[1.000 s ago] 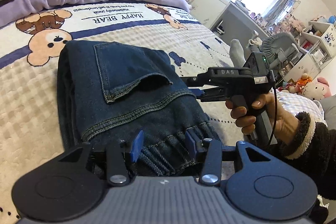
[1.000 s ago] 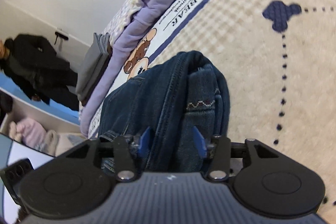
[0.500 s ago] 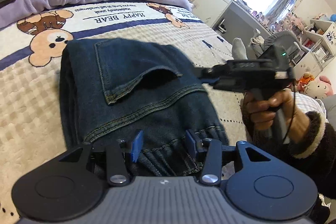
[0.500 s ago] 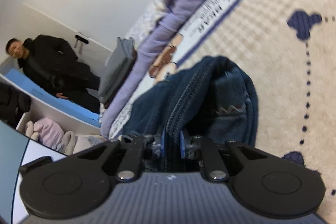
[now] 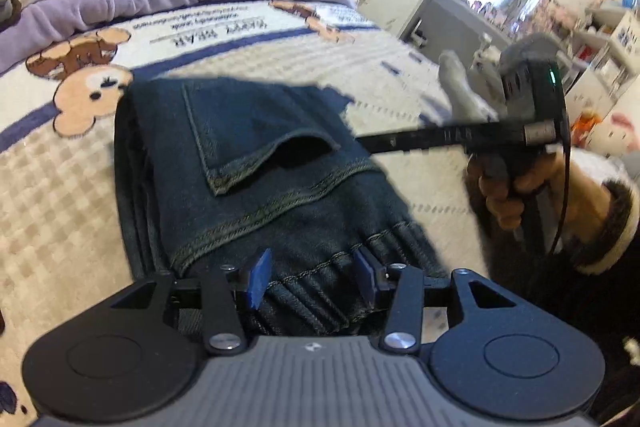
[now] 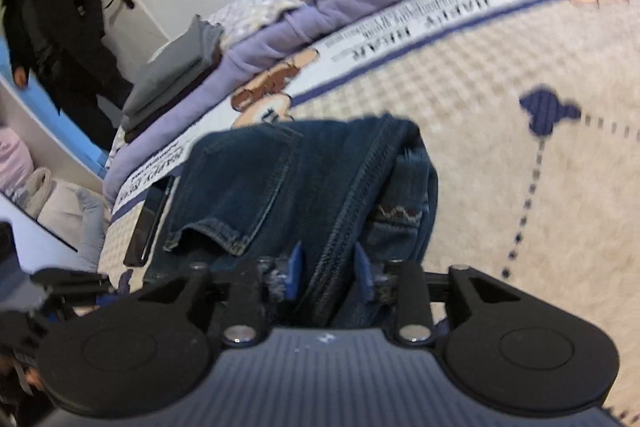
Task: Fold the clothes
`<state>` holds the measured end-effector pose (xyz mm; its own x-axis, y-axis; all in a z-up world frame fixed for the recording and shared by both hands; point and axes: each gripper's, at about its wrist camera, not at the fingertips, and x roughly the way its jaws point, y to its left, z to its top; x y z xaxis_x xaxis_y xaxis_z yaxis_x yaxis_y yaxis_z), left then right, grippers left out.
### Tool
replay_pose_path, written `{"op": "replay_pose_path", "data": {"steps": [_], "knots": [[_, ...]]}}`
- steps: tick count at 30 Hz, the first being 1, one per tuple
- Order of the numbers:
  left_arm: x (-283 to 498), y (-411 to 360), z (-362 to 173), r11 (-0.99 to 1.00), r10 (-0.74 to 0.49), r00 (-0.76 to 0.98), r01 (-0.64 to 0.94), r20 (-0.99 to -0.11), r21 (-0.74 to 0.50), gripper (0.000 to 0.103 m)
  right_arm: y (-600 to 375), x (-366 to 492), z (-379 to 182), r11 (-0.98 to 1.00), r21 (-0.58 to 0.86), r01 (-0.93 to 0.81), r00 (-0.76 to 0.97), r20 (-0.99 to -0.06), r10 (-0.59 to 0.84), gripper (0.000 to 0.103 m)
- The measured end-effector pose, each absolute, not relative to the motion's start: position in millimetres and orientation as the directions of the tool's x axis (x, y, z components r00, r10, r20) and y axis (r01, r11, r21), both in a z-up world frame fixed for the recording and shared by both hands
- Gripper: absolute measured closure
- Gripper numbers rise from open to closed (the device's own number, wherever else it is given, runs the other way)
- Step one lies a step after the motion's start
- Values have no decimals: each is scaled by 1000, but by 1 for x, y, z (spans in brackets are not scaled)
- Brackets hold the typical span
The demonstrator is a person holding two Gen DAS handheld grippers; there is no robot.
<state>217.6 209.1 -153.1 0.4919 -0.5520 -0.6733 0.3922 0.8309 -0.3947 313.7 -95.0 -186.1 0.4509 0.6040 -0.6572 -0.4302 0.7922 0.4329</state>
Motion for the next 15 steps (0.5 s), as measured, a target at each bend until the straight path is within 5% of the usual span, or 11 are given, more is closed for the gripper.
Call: {"op": "replay_pose_path", "data": {"steps": [9,15], "knots": [[256,190,-136,868,-483,572,410,-663,-280,56,-55,292,-156,751,357,-556,447,-634,632,71],[252,194,-178,859,-493,494,406,-716,-311,56,-37,274,-177,735,302,-607,413,-670,617,71]]}}
